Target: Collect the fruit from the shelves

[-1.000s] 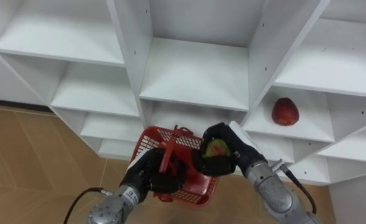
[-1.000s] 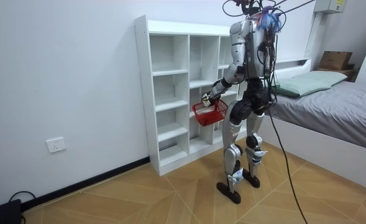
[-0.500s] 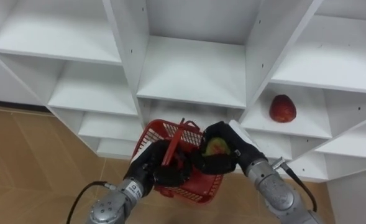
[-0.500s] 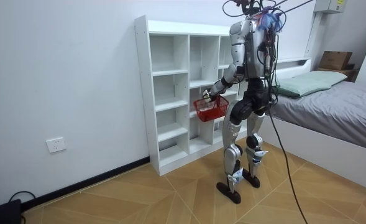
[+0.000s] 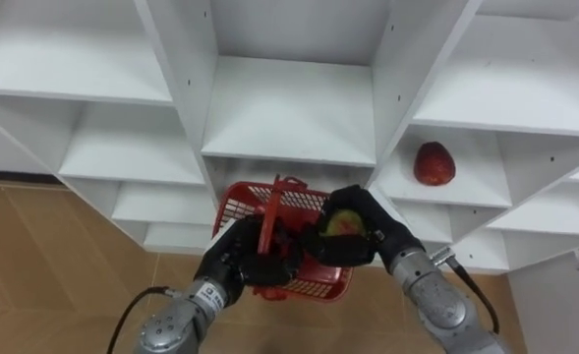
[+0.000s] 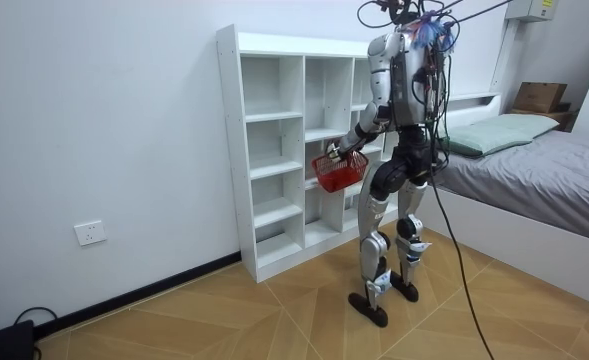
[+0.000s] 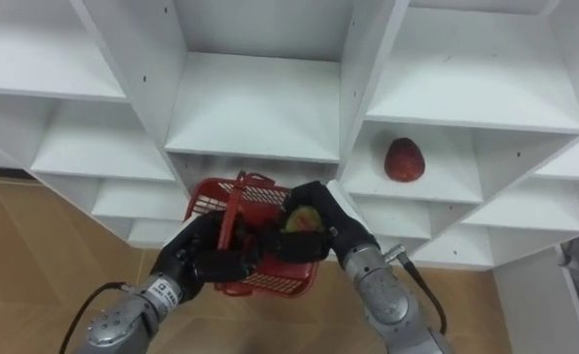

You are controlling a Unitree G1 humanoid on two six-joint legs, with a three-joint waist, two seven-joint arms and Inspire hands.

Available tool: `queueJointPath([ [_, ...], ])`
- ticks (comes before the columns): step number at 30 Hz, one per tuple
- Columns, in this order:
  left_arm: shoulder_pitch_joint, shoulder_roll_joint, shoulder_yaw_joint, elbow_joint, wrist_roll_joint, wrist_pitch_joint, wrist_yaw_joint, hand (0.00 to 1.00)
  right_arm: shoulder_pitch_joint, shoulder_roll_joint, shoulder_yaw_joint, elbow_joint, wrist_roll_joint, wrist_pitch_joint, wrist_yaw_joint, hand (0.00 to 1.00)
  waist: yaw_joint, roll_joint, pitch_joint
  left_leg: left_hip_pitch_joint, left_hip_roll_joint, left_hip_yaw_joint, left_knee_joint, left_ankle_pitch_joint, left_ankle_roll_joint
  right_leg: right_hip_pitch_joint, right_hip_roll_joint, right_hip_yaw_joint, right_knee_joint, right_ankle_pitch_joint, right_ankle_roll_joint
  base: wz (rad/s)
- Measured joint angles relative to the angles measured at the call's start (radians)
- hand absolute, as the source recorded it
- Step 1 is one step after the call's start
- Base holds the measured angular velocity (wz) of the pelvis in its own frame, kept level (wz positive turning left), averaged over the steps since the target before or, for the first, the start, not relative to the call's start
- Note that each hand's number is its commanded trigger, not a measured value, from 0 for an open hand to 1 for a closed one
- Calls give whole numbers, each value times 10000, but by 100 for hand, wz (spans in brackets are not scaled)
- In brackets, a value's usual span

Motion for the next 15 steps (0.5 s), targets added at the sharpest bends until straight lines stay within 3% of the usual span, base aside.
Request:
queueJointPath([
  [2, 1, 36, -47, 0, 2, 1, 0, 100, -1, -6, 4, 143, 221, -77, 1, 64, -6, 59, 1, 24, 24, 79, -16, -1, 0, -9, 9, 24, 12, 7, -10, -6],
  [3, 1, 46, -51, 0, 2, 1, 0, 100, -1, -6, 4, 144, 241, -77, -3, 56, -12, 72, 2, 27, 29, 86, -16, -1, 0, -10, 15, 31, 13, 9, -13, -5],
  [4, 1, 69, -86, -2, 2, 1, 0, 100, -2, -6, 1, 143, 256, -77, -5, 33, -13, 94, 3, 39, 41, 107, -17, -1, -1, -10, 27, 51, 16, 13, -18, -6],
  [6, 0, 131, -180, -20, 1, 1, 0, 100, -3, -34, 1, 142, 275, -85, -7, 0, -11, 112, 1, 58, 62, 153, -17, -2, -2, -8, 47, 97, 23, 18, -27, -7],
  [15, 0, 212, -449, -20, -392, 20, 33, 100, -29, -102, 20, 139, 727, -192, -230, 0, -133, 117, 2, 143, 90, 306, -11, -2, -2, -8, 70, 315, 78, 22, -34, -4],
])
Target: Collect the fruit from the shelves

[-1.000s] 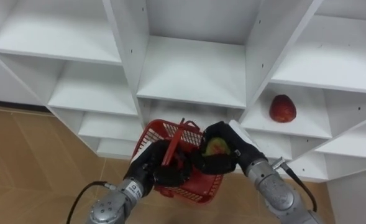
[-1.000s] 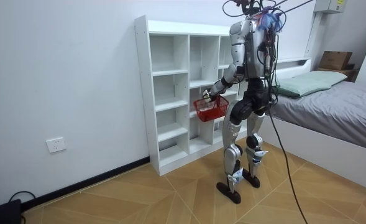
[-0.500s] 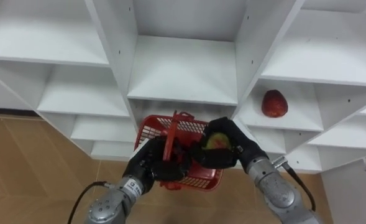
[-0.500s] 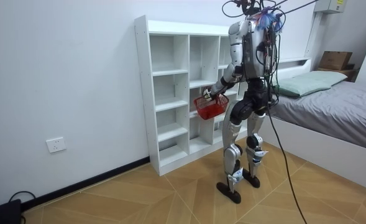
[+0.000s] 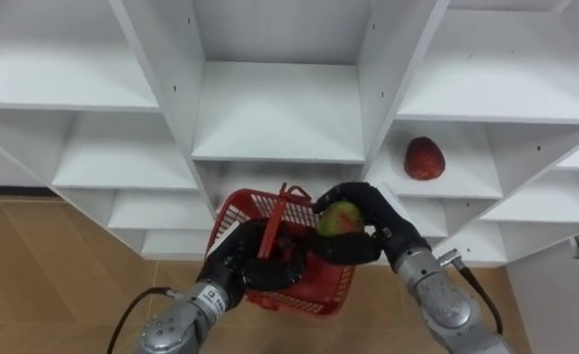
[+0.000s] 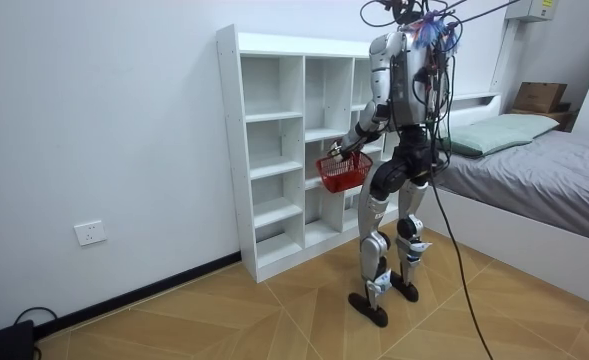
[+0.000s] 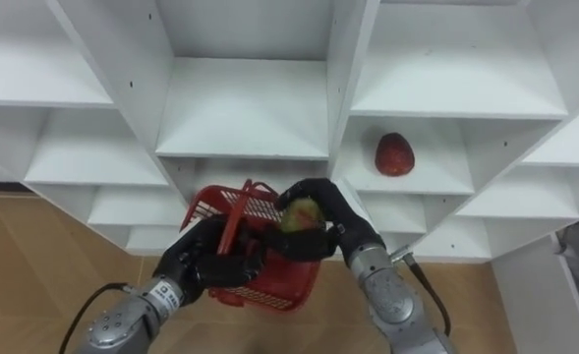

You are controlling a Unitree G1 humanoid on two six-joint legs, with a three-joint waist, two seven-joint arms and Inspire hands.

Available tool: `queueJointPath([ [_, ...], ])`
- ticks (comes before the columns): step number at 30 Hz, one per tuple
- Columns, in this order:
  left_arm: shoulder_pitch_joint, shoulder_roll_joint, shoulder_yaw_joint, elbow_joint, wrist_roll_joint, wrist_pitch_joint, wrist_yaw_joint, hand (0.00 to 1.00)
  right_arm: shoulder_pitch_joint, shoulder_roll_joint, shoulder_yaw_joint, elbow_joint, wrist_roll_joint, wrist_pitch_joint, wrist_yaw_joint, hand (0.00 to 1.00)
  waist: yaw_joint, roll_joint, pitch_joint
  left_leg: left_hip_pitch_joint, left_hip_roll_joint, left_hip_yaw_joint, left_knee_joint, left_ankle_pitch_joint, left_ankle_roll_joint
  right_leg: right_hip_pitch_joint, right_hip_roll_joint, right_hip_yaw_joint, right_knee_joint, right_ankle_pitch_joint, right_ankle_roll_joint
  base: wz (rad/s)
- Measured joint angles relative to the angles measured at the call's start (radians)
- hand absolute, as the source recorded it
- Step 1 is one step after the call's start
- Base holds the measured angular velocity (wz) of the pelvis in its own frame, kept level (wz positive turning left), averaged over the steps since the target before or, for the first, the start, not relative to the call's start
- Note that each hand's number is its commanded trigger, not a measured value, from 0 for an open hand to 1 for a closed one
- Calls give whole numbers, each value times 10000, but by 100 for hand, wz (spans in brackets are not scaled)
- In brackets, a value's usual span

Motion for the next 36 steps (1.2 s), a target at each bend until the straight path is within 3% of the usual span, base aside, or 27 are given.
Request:
queueJointPath([
  [26, -6, 82, -219, -2, -397, 117, 34, 100, -3, -71, 153, 23, 273, -75, -113, 0, -104, -17, 19, 123, 46, 272, -98, -1, -2, -113, 39, 241, 104, 8, -13, -2],
  [36, 7, 189, -166, -135, 115, 116, 35, 100, 24, -41, -43, 154, 297, -106, -60, 0, -110, 73, 60, 131, 47, 257, -138, -1, -2, -43, 59, 229, -43, 15, -7, 0],
])
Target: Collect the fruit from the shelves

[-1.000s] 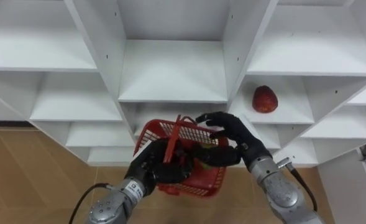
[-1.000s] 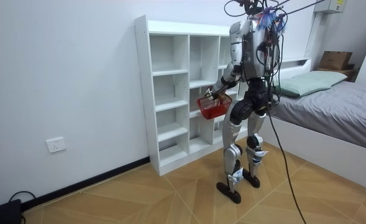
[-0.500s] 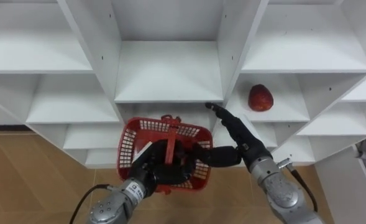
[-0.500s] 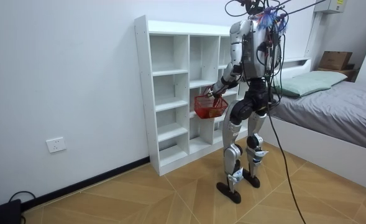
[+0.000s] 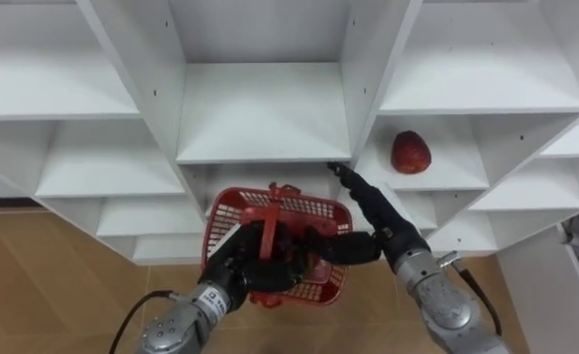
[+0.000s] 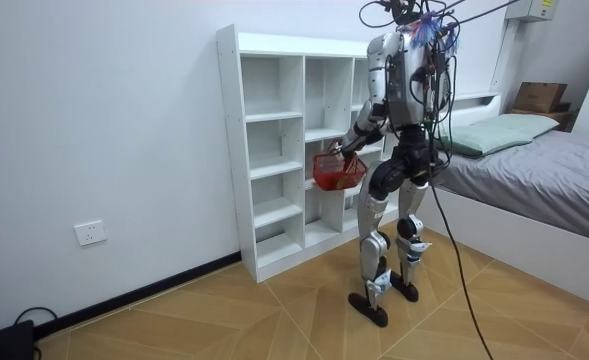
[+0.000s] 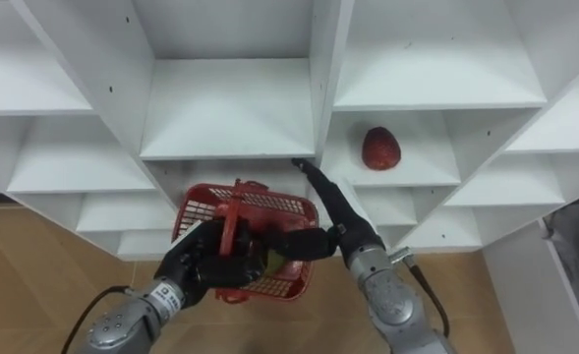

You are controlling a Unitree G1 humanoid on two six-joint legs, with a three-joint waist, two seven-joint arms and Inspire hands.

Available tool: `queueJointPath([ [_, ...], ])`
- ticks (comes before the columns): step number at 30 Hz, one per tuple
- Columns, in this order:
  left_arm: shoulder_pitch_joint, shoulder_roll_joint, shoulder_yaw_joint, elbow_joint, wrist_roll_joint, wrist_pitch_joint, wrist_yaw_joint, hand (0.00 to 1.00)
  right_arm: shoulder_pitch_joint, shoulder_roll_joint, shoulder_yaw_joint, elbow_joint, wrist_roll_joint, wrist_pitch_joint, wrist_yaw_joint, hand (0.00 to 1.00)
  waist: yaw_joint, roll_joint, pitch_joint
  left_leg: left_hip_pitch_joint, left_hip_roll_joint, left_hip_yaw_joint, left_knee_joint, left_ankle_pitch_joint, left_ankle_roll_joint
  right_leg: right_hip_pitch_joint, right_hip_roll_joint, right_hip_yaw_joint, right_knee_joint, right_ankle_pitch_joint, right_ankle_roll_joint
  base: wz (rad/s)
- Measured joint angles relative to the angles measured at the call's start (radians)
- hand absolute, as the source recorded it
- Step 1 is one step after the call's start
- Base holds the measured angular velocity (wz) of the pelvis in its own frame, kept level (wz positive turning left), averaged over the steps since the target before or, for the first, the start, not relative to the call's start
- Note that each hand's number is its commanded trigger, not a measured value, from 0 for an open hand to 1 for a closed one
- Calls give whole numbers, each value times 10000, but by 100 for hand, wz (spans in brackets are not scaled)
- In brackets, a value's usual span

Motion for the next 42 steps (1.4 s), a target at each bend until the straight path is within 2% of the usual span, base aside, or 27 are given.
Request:
queueJointPath([
  [2, 86, 80, -1, -90, 338, 0, -10, 100, 1, 11, 3, 180, -5, -2, -12, 0, 1, 47, -5, 59, 0, 1, -35, 0, 0, 62, 6, 5, -42, 2, 0, 0],
  [7, 499, 268, 9, -764, 391, -8, -143, 100, 366, 0, -47, 210, 16, -30, -47, 0, 15, 114, -12, 119, 4, 12, -43, 0, -1, 133, 6, 19, -46, 3, -2, 0],
  [11, 653, 232, -4, -1035, 302, -130, -346, 100, 907, 2, 1, 500, -31, 2, -56, 0, 25, 194, -39, 385, -3, 77, -188, -2, -2, 272, 12, 58, -46, -2, 4, -6],
  [13, 708, 230, 2, -1039, 308, -147, -454, 100, 1092, 0, -16, 524, -40, 12, -65, 0, 31, 198, -40, 529, 5, 184, -265, -1, -3, 277, 43, 231, -2, -1, 4, -18],
  [20, 835, 195, -87, -1038, 296, -153, -473, 100, 1390, -18, -7, 412, -19, 22, -76, 0, -20, 209, -62, 825, 14, 310, -339, -2, -5, 389, 103, 500, 17, 0, 3, -12],
  [27, 1092, 252, -79, -1039, 296, -154, -412, 100, 1459, -3, -10, 191, -47, 17, -319, 0, -271, 217, -89, 935, 12, 340, -414, -2, -5, 515, 108, 516, -25, 22, 22, -1],
  [42, 1206, 430, -82, -1040, 302, -186, -18, 100, 1568, -117, -64, -276, -34, 13, -1080, 0, -339, 228, -98, 1437, 12, 448, -665, -2, -5, 948, 139, 600, -248, 37, 44, -1],
])
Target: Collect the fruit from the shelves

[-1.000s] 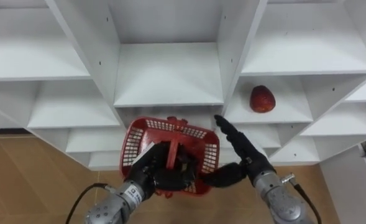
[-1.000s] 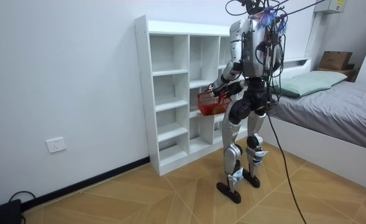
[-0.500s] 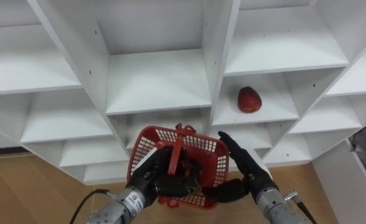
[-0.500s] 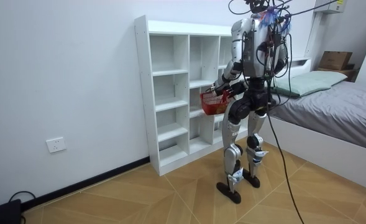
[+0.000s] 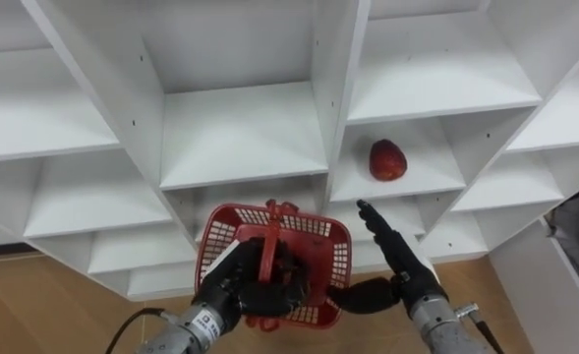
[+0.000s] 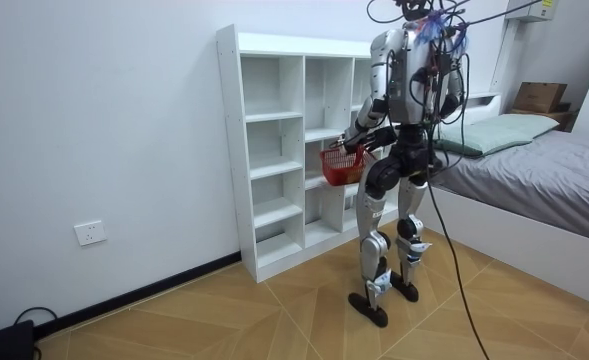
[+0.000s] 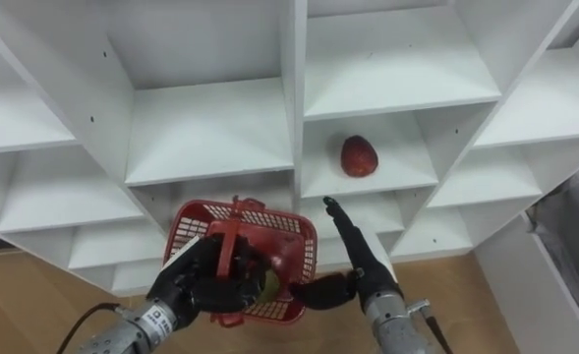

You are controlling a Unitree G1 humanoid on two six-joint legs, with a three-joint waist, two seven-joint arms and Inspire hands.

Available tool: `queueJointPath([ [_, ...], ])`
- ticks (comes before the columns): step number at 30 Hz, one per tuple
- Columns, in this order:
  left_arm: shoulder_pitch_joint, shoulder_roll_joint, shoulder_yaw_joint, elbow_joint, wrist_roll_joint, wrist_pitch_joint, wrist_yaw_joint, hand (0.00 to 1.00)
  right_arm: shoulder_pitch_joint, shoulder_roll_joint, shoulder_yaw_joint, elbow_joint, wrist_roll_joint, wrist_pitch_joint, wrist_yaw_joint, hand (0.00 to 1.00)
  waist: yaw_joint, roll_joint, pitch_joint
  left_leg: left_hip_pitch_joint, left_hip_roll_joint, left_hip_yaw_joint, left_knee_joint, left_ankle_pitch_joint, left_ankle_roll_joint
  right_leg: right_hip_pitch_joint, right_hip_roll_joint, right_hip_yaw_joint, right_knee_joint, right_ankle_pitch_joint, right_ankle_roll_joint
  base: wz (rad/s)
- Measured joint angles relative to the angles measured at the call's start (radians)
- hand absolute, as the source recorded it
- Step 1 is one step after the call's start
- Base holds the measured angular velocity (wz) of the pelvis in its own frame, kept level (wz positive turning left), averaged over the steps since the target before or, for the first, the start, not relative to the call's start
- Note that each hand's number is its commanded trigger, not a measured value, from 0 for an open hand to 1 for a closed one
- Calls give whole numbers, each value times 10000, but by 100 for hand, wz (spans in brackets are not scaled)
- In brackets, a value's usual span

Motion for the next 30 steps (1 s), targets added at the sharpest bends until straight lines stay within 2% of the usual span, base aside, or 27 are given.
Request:
queueJointPath([
  [4, 6, -10, 3, -3, 16, 2, 176, 100, -9, -9, 8, -8, 10, 1, -410, 0, 62, 15, -40, 174, 1, 43, -83, -1, -1, 183, 29, 87, -121, 19, 21, -2],
  [13, 52, -36, 139, -3, 17, 4, 248, 100, 186, -62, -22, -491, 24, 14, -963, 0, 120, 1, -46, 383, 4, 328, -198, -1, 1, 181, 57, 329, -94, 38, 40, -10],
  [18, 81, -62, 380, -5, 21, 5, 196, 100, 179, -145, -194, -652, 16, 14, -1430, 0, 182, -67, -27, 480, 9, 471, -224, -1, 1, 184, 60, 438, -46, 35, 42, -8],
  [21, 219, -42, 493, -6, 18, 5, 106, 100, 177, -178, -424, -693, 21, 14, -1789, 0, 139, -197, -1, 488, 7, 500, -223, -3, 3, 165, 61, 475, 17, 27, 50, -1],
  [23, 269, 36, 505, -5, 36, 12, 14, 100, 179, -198, -581, -819, 15, 14, -2000, 0, 103, -287, 48, 475, 8, 482, -220, -4, 5, 160, 64, 464, 32, 27, 50, 2],
  [30, 354, 117, 506, -5, 43, 17, -50, 100, 173, -248, -798, -980, 14, -28, -2461, 0, 122, -301, 27, 486, 9, 471, -219, -18, 14, 182, 73, 468, 37, 31, 50, 0],
])
